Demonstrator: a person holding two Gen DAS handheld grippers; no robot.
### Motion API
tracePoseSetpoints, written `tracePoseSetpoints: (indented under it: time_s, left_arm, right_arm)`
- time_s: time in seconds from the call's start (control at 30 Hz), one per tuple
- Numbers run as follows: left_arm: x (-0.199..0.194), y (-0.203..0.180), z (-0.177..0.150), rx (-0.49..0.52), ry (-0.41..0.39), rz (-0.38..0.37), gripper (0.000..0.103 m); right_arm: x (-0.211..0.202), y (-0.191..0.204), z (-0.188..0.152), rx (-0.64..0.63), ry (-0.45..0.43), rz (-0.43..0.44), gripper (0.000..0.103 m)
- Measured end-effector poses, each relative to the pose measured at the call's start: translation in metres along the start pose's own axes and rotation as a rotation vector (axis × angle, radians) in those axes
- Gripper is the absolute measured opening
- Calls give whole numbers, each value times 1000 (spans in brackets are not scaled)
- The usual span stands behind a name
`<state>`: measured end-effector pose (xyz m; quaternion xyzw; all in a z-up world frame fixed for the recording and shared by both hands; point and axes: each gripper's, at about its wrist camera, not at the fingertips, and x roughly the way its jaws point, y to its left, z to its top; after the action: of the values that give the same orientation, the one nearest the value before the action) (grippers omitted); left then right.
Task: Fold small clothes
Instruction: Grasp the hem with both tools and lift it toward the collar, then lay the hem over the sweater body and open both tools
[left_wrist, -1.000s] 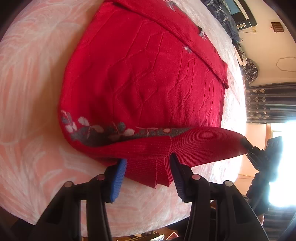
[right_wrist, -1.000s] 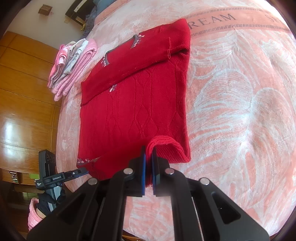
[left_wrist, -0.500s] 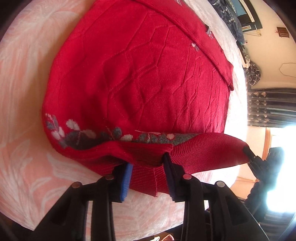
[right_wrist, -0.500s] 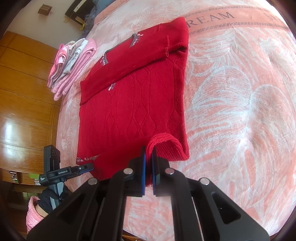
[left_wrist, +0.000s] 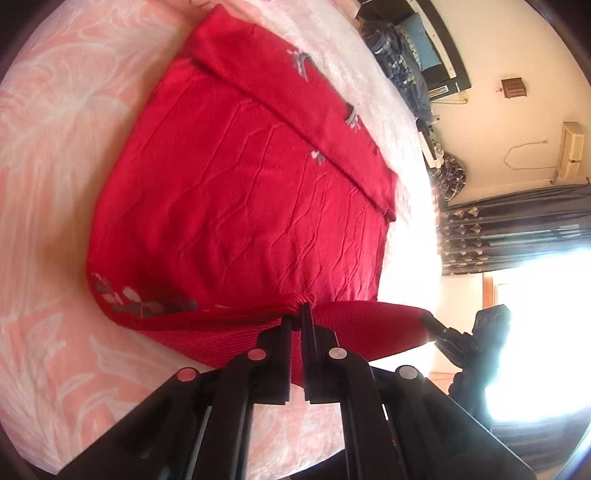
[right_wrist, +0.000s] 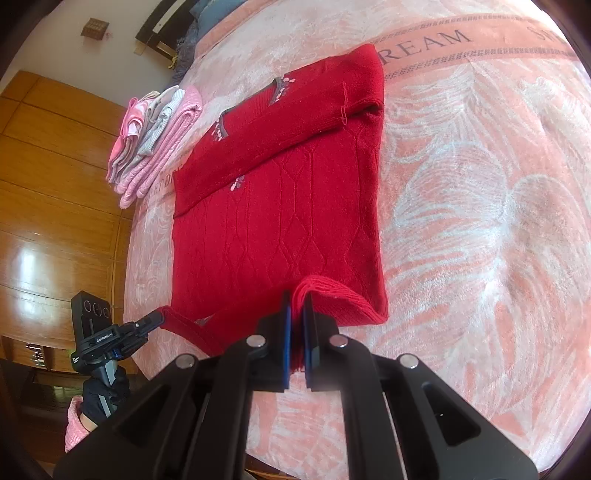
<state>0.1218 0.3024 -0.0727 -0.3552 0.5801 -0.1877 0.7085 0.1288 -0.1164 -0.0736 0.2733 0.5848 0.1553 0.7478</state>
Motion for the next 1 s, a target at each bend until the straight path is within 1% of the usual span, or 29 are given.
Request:
tracePoseSetpoints:
  time_s: [0.07, 0.2, 0.37, 0.5, 0.57, 0.67, 0.7, 0.77, 0.8, 0.83, 0.87, 0.9, 0.93, 0.97, 1.0]
  left_arm:
    - [-7, -9, 7, 27, -38, -12, 4]
    - [-20, -22, 25, 79, -121, -6, 4]
    - [-33, -23, 55, 77, -232, 17, 4]
    - [-34, -19, 85, 101, -312, 78, 4]
    - [-30, -12, 102, 99, -338, 104, 4]
    - [-22, 5, 126, 67, -350, 140, 4]
    - [-17, 10, 133, 62, -347, 158, 4]
    - [-1, 19, 146, 59, -318, 190, 4]
    - [6, 23, 151, 56, -302, 201, 4]
    - [12, 26, 156, 49, -279, 203, 5]
    - [18, 28, 161, 39, -252, 208, 6]
    - [22, 30, 165, 29, -230, 214, 11]
    - [24, 31, 169, 27, -224, 203, 12]
    - [22, 31, 171, 32, -230, 199, 13]
    - [20, 30, 175, 42, -237, 202, 17]
  right_arm:
    - [-2, 2, 4, 0, -9, 4, 4]
    - [-1, 3, 16, 21, -22, 8, 4]
    - [10, 7, 44, 35, -26, -19, 4]
    - [27, 7, 69, 43, -17, -49, 4]
    - [38, 7, 81, 43, -6, -65, 4]
    - [55, 4, 97, 57, 16, -78, 4]
    - [61, 3, 102, 58, 26, -88, 6]
    - [72, 1, 111, 52, 47, -100, 12]
    - [77, 0, 115, 48, 53, -111, 19]
    - [80, -2, 118, 44, 47, -123, 23]
    - [81, -4, 122, 41, 37, -137, 29]
    - [81, -7, 126, 42, 25, -147, 30]
    - [81, -11, 130, 42, 12, -154, 31]
    - [80, -15, 133, 45, 1, -160, 35]
    - [79, -19, 135, 46, -11, -159, 35]
